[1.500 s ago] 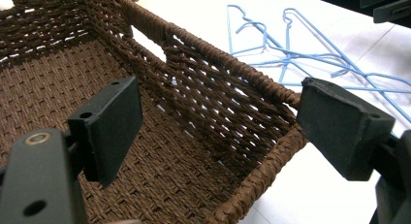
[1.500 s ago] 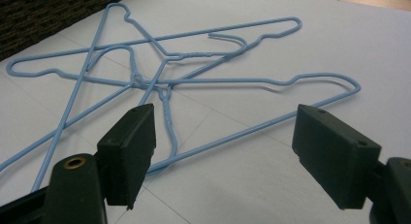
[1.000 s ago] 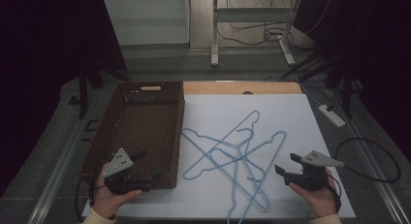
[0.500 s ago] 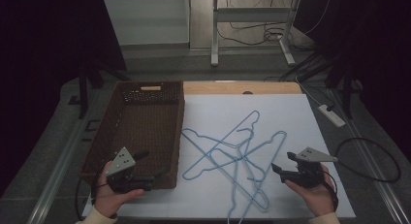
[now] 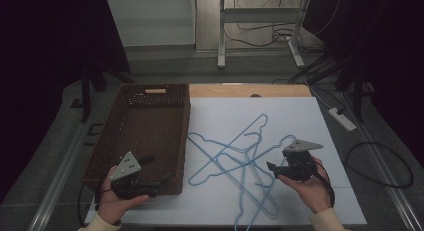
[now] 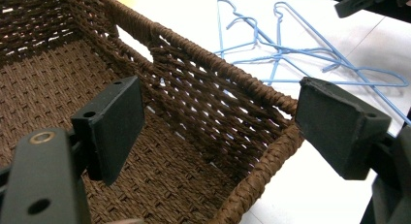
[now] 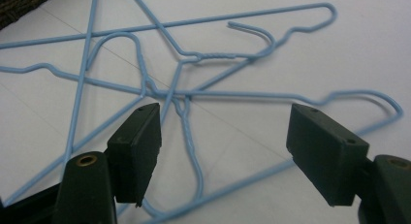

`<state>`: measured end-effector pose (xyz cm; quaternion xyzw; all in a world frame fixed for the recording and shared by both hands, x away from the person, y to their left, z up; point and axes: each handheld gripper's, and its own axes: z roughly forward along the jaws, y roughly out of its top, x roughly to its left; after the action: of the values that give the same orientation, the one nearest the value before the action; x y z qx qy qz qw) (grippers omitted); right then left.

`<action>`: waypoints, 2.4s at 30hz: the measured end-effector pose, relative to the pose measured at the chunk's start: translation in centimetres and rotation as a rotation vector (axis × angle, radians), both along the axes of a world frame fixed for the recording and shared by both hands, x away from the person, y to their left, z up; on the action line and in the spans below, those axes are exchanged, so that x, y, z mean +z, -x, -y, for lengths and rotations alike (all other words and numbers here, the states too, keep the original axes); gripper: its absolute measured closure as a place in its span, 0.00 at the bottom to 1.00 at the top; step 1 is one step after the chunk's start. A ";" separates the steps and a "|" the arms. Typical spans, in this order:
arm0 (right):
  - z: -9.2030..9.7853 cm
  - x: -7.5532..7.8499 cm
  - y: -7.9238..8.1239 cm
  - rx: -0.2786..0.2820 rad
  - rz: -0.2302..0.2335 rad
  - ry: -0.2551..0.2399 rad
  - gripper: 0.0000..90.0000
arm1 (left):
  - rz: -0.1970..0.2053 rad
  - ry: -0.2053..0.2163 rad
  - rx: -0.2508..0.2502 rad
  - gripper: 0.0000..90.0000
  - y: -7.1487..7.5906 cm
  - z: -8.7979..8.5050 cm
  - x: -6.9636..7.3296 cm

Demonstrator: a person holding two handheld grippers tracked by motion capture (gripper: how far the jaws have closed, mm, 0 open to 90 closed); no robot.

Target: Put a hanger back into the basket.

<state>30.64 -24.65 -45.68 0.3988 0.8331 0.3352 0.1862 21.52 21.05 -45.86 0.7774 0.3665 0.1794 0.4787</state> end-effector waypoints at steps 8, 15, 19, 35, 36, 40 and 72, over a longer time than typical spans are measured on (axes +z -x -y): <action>-3.3 -0.3 -2.6 0.027 -0.066 0.070 0.40 | -0.008 -0.004 -0.001 0.21 0.0 0.0 -0.1; -5.6 -1.3 -5.1 0.036 -0.148 0.099 0.47 | -0.008 -0.006 0.002 0.21 0.0 -0.1 -0.1; -6.7 -1.5 -6.0 0.043 -0.172 0.124 0.49 | -0.008 -0.007 0.002 0.21 0.1 -0.2 -0.1; -8.4 -3.7 -8.0 0.015 -0.300 0.167 0.68 | -0.010 -0.010 0.000 0.21 0.0 -0.2 -0.1; -8.7 -3.7 -8.0 0.016 -0.297 0.177 0.71 | -0.008 -0.011 0.000 0.21 0.0 -0.2 -0.1; -9.2 -3.8 -8.1 -0.011 -0.319 0.199 0.77 | -0.007 -0.009 0.002 0.21 0.0 -0.2 -0.1; -8.6 -2.5 -6.8 -0.106 -0.301 0.076 0.97 | -0.004 -0.003 0.011 0.21 0.0 -0.4 0.0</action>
<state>37.40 -16.05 -48.15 0.4807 0.8413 0.2296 0.0916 21.54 21.49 -45.86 0.7764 0.3716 0.1812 0.4757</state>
